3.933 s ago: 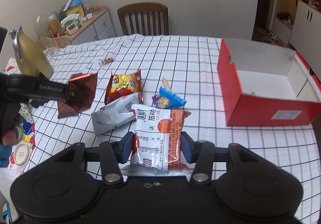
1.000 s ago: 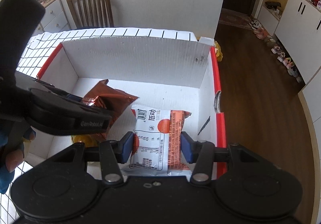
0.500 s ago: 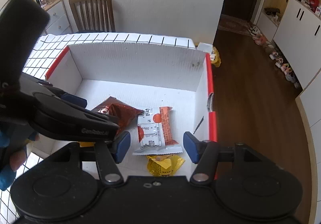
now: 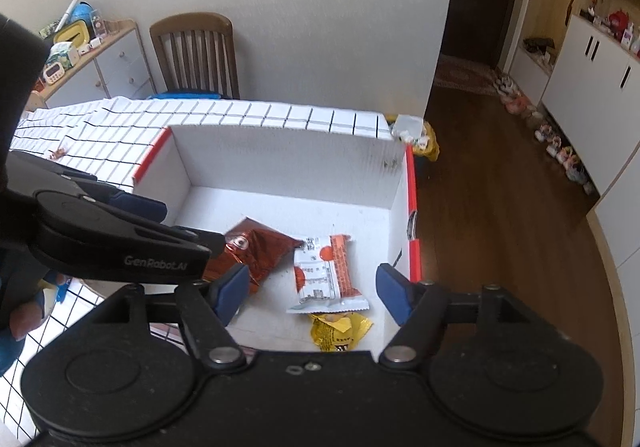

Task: Organize snacks
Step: 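Open the left tool to drop the Oreo bag while the right releases the biscuit packet, then withdraw both tools from the box toward the remaining snacks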

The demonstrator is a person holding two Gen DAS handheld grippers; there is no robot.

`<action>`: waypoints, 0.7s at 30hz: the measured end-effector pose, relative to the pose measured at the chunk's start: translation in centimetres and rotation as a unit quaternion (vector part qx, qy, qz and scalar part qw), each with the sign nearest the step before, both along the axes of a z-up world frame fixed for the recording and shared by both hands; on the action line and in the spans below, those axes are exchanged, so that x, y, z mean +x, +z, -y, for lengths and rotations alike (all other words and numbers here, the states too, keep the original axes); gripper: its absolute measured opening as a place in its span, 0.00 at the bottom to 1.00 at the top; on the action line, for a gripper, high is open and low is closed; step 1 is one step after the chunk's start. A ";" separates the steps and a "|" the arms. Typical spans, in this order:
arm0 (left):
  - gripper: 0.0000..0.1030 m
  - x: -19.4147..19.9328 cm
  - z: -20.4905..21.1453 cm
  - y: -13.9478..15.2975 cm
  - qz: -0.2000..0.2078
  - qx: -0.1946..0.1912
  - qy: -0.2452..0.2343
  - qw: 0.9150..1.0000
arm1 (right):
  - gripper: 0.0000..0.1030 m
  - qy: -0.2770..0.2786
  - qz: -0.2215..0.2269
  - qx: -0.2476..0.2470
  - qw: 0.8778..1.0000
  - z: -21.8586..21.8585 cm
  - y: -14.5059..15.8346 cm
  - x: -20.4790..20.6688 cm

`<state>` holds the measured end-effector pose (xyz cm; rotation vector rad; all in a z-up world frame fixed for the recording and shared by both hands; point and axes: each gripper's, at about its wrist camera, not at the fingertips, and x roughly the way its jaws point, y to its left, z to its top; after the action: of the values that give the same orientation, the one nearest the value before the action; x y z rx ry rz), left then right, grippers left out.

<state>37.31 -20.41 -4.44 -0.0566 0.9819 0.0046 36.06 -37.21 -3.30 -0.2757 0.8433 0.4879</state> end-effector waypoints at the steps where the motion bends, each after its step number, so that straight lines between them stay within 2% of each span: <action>1: 0.57 -0.4 -0.3 0.3 0.004 0.000 0.000 1.000 | 0.69 0.001 0.003 0.001 1.000 0.0 0.2 -0.3; 7: 0.57 -2.6 -2.4 1.9 0.024 -0.020 0.004 0.999 | 0.73 0.008 0.019 0.010 1.000 -0.6 1.5 -1.6; 14: 0.57 -5.6 -4.6 3.5 0.058 -0.018 -0.007 0.998 | 0.77 0.012 0.042 0.024 0.999 -1.9 3.2 -3.7; 18: 0.65 -7.7 -6.0 4.4 0.081 -0.014 -0.019 0.996 | 0.80 0.007 0.046 0.042 0.998 -2.9 4.1 -4.9; 21: 0.65 -9.2 -7.2 5.1 0.095 -0.013 -0.027 0.995 | 0.84 0.003 0.054 0.054 0.997 -3.8 4.8 -6.1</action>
<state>28.09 -13.19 0.62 -0.0538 0.7939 -0.0632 29.95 -33.40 1.46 -0.2035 0.7088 0.5174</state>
